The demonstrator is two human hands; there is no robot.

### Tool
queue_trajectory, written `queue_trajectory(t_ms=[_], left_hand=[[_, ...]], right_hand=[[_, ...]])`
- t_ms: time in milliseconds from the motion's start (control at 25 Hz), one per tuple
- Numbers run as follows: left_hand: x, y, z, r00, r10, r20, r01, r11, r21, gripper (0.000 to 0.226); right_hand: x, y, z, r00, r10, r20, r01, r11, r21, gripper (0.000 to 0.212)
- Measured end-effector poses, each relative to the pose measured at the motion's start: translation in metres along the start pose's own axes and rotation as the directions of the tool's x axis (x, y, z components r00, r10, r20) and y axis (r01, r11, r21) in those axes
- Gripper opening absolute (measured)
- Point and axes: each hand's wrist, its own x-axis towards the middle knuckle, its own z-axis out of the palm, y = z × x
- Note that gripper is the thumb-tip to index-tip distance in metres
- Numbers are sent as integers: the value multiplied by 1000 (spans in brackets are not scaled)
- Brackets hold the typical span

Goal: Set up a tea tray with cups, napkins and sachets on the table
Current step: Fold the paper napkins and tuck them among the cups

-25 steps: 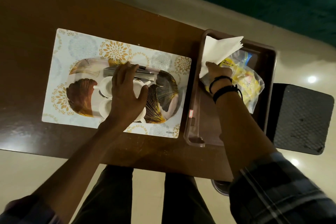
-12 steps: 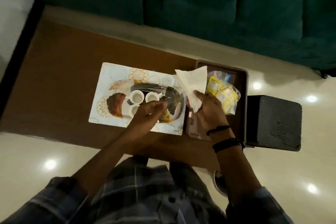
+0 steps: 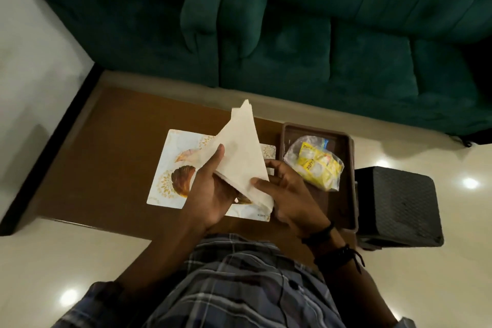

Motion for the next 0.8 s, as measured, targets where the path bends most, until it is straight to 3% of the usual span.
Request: queue_trajectory(t_ms=[200, 400, 560, 800], left_hand=[[1, -6, 18, 995, 43, -86, -47, 998, -43, 44], [3, -20, 31, 987, 19, -163, -22, 1000, -18, 32], [3, -26, 41, 981, 49, -189, -48, 999, 11, 31], [3, -28, 50, 989, 35, -141, -35, 999, 8, 32]], right_hand=[[-6, -7, -12, 980, -190, -54, 175, 962, -212, 31], [-4, -19, -21, 886, -429, -179, 324, 846, -425, 26], [-3, -23, -33, 866, -469, -173, 361, 826, -434, 26], [1, -29, -46, 882, -431, -190, 356, 875, -329, 9]])
